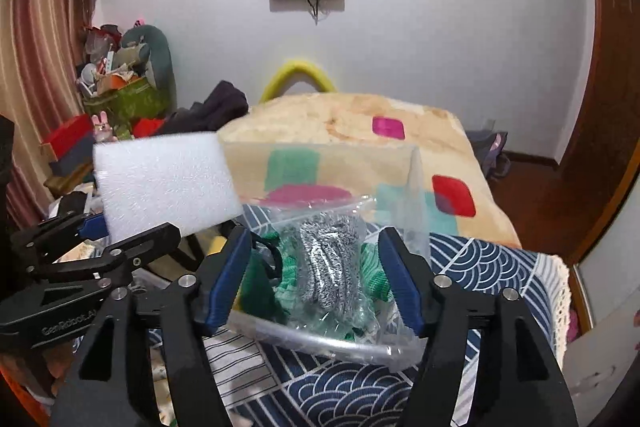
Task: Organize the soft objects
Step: 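Place the foam block and steel-wool bag into the clear box, opening both tools, then grasp the floral cloth with the left tool while the right tool grasps the white drawstring pouch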
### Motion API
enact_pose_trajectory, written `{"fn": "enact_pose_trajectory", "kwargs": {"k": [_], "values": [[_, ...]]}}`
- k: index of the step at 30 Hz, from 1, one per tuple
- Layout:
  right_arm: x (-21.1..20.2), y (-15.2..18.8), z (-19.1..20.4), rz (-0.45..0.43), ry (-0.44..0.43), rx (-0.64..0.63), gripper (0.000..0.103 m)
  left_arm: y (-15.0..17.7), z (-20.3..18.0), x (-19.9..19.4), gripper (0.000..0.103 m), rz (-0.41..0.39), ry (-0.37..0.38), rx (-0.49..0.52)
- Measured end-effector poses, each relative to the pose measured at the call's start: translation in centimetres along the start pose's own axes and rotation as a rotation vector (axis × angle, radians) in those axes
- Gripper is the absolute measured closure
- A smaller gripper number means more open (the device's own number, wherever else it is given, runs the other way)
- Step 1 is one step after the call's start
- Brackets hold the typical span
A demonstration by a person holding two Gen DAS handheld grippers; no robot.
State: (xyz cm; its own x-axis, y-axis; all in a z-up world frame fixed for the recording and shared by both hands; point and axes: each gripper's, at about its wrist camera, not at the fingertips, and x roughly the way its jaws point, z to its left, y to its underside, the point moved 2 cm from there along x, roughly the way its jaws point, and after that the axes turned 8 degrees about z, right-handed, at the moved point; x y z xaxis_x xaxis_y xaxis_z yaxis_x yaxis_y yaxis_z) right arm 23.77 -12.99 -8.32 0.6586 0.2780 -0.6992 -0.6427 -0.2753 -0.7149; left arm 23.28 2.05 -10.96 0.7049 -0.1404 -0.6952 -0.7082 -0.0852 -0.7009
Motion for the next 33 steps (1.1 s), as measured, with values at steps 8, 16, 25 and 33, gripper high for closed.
{"fn": "enact_pose_trajectory", "kwargs": {"k": [8, 16, 25, 33], "values": [[-4.1, 0.0, -0.1, -0.097, -0.02, 0.008, 0.022, 0.5, 0.8, -4.3, 0.034, -0.054, 0.006, -0.002], [-6.3, 1.8, 0.6, -0.121, -0.069, -0.009, 0.02, 2.9, 1.3, -6.6, 0.011, -0.03, 0.006, 0.018], [-5.2, 5.6, 1.9, -0.043, -0.052, -0.054, 0.02, 7.8, -0.6, -4.0, 0.011, 0.134, 0.042, 0.058], [-4.1, 8.4, 2.2, 0.022, -0.061, -0.024, 0.02, 10.7, -2.1, -2.1, 0.011, 0.213, 0.071, 0.058]]}}
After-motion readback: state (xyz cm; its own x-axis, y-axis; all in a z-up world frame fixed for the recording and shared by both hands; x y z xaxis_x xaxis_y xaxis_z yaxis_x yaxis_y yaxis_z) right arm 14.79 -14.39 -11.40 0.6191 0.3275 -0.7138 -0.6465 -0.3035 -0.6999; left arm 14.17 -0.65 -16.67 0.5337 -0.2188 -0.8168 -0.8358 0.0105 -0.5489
